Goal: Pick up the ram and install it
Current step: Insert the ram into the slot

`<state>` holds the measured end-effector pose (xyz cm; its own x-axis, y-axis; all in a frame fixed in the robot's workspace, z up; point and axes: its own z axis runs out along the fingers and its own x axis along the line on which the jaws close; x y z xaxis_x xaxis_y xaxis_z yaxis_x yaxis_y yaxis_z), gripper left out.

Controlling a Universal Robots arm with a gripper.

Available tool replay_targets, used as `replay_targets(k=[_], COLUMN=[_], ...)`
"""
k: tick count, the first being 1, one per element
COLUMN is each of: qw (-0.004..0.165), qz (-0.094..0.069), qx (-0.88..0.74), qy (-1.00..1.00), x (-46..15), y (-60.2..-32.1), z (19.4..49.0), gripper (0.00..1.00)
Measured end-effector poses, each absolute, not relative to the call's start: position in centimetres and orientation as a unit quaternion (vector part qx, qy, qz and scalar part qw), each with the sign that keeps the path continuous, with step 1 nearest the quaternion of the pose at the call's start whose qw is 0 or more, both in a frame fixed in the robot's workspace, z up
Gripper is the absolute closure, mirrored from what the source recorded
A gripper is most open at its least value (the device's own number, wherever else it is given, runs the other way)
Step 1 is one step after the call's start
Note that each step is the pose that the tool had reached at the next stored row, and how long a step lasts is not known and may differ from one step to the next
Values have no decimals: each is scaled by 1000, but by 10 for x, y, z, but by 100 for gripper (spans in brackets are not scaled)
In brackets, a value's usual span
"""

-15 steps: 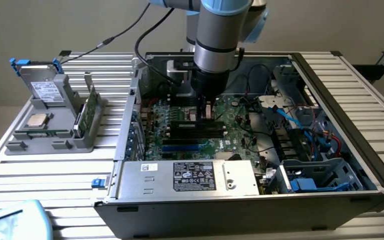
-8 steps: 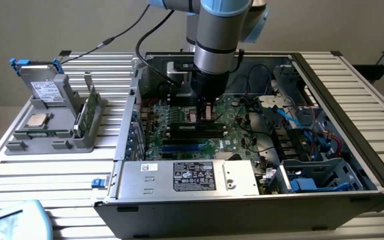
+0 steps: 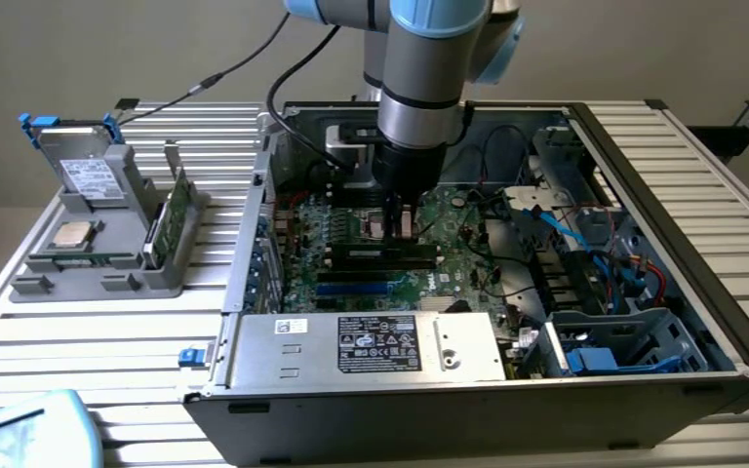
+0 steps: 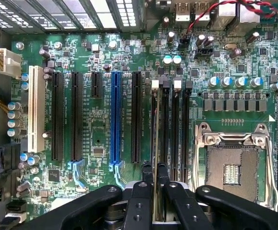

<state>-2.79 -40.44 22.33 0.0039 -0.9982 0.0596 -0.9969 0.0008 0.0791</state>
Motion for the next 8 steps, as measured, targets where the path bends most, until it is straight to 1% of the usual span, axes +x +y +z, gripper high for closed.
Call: replay_targets(k=[8], qw=[50], qz=[-6], qx=[707], qy=[-705], x=[-28], y=[-403], z=[222], gripper=[85])
